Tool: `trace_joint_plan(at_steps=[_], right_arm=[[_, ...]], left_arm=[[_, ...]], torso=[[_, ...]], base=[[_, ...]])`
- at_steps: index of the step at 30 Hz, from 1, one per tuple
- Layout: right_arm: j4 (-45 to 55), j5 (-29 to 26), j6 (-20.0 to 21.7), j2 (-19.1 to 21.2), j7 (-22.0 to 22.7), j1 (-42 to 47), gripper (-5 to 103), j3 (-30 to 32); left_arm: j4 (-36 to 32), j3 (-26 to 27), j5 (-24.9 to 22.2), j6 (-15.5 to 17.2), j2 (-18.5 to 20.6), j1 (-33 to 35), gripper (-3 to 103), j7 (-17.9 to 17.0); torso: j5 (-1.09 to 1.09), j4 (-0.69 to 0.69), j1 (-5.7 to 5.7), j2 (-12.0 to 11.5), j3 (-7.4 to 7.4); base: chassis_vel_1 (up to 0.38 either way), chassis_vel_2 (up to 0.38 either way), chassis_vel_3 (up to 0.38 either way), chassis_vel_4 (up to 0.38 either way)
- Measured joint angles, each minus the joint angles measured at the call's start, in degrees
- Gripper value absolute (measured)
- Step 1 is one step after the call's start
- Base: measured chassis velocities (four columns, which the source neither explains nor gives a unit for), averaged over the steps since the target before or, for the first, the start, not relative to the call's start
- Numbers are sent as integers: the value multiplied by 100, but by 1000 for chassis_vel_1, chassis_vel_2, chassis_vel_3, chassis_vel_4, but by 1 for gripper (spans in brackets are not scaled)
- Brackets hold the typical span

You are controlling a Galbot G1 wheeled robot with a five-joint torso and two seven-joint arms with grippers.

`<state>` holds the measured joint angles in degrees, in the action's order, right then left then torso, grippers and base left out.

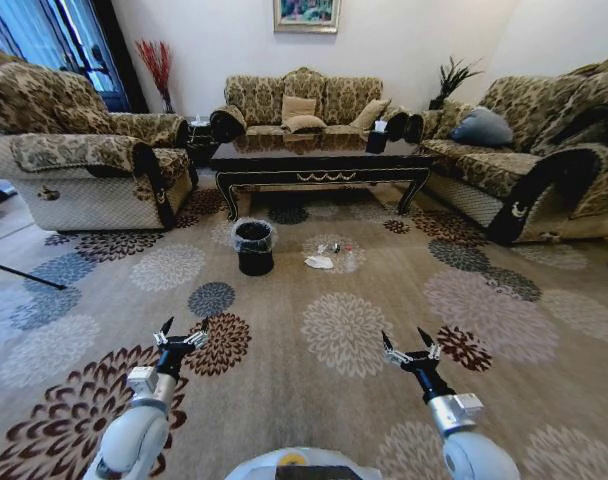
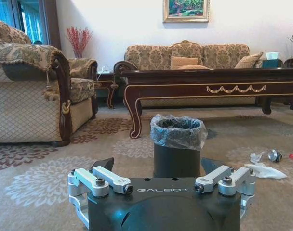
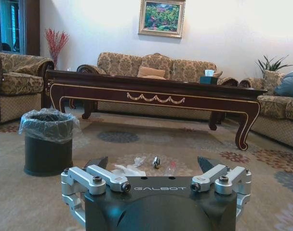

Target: Move to the front of the table and pick up the trash from the floor, then place it into the trash bin.

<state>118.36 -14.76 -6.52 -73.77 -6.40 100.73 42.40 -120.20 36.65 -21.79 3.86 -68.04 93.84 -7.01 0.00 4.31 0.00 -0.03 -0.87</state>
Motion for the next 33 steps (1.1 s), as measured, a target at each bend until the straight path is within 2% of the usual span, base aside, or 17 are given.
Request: trace_joint_plan(at_steps=[33], right_arm=[[130,364,-106,-51,-27,182,100,-133]], left_arm=[[-12,140,-71,-70,-149,103,100,30]], torso=[[0,-1,0,1,-4]], base=[[-176,176,181,-178]])
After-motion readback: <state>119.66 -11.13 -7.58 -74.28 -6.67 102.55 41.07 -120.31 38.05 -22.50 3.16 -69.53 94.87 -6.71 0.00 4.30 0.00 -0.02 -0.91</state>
